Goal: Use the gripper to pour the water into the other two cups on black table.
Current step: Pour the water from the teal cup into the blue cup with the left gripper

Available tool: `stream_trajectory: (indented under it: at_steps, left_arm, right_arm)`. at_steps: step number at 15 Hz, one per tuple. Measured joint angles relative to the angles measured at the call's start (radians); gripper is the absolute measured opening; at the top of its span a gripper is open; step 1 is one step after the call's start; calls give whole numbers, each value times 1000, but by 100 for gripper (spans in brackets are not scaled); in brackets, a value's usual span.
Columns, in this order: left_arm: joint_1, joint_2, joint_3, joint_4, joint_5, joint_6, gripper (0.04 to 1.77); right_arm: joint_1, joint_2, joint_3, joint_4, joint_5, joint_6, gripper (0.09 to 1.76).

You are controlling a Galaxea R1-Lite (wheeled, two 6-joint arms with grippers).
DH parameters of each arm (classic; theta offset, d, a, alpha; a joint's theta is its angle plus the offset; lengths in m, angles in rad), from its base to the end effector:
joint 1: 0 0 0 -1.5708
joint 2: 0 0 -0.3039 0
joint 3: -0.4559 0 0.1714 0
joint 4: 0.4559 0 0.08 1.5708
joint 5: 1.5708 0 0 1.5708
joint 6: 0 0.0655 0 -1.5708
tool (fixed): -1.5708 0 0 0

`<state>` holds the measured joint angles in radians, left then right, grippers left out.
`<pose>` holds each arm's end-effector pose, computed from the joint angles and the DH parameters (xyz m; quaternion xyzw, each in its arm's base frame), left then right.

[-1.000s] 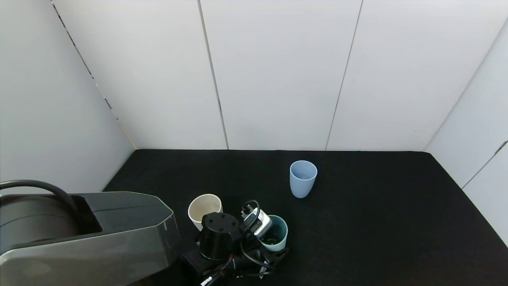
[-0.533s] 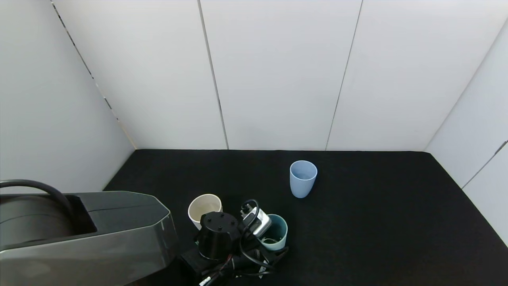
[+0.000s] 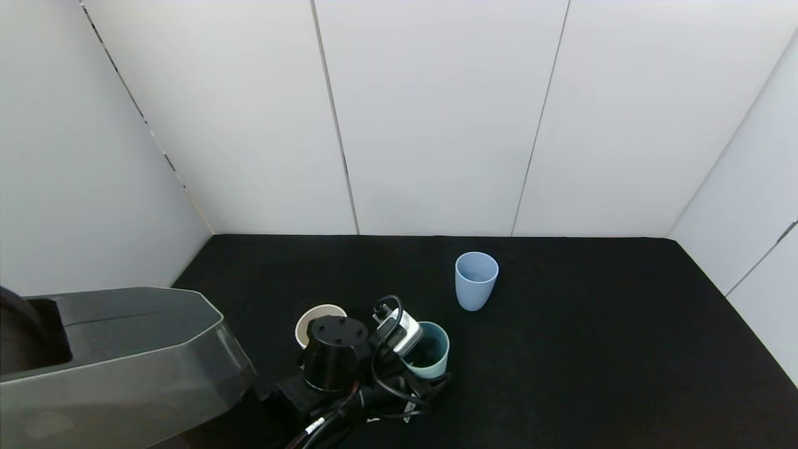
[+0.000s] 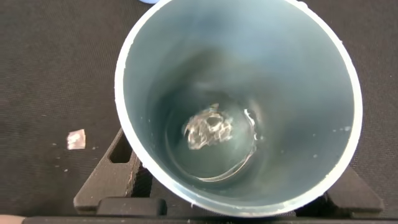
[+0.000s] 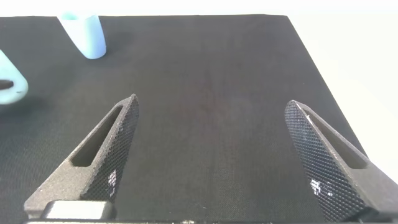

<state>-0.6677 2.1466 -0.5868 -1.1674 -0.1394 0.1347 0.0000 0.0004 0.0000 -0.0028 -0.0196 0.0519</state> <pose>0.2900 -0.2403 0.0464 0.1115 0.1618 -0.3969 0.8966 -0.0045 -0.0013 0.0759 0.0260 -0.0015 -0.0098 0.9996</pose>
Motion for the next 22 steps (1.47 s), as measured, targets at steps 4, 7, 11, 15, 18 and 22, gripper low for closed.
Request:
stream_trajectory:
  at_steps: [4, 7, 11, 15, 18, 22]
  left_arm:
    - [14, -62, -133, 201, 0, 10, 118]
    - [25, -86, -281, 381, -2, 33, 118]
    - [54, -85, -506, 615, -9, 84, 118]
    - [97, -55, -724, 809, -10, 143, 118]
    - [116, -19, -878, 943, -3, 192, 118]
    - [127, 39, -1074, 1114, 6, 246, 118]
  right_arm:
    - [0, 0, 0, 0, 0, 0, 171]
    - [0, 0, 0, 0, 0, 0, 171]
    - [0, 0, 0, 0, 0, 0, 171]
    - [0, 0, 0, 0, 0, 0, 171]
    - [0, 0, 0, 0, 0, 0, 171]
    - [0, 0, 0, 0, 0, 0, 171]
